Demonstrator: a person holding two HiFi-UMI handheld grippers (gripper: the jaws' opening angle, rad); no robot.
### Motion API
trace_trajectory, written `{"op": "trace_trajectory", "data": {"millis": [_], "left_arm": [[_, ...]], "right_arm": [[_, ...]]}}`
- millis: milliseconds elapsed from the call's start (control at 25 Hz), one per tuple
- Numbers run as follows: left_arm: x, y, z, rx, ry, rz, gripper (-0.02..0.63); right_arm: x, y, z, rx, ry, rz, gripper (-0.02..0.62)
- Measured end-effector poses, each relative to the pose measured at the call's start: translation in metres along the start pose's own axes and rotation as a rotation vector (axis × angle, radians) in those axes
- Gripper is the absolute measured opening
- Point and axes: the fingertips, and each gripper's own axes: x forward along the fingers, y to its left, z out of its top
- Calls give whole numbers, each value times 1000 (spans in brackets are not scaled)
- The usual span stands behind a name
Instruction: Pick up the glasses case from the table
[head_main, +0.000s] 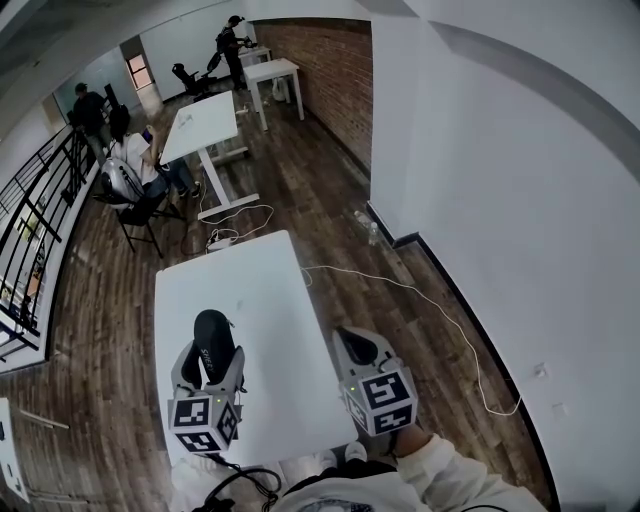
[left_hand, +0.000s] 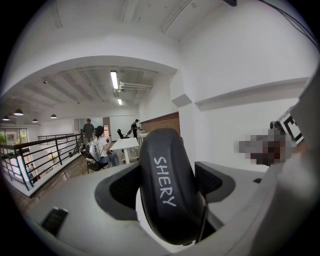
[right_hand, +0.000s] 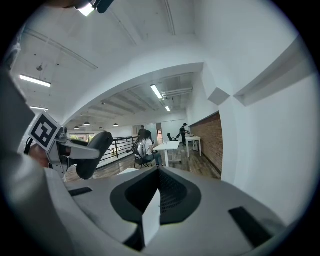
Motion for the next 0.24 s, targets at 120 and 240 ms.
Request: {"op": "trace_trajectory", "data": {"millis": [120,240], "left_arm": [[1,0,1,1,-1,1,360],[3,-3,0,4,0,3,360]], "right_arm": [[1,-1,0,1,0,2,2],[1,-4,-3,2,-1,5,3]]}}
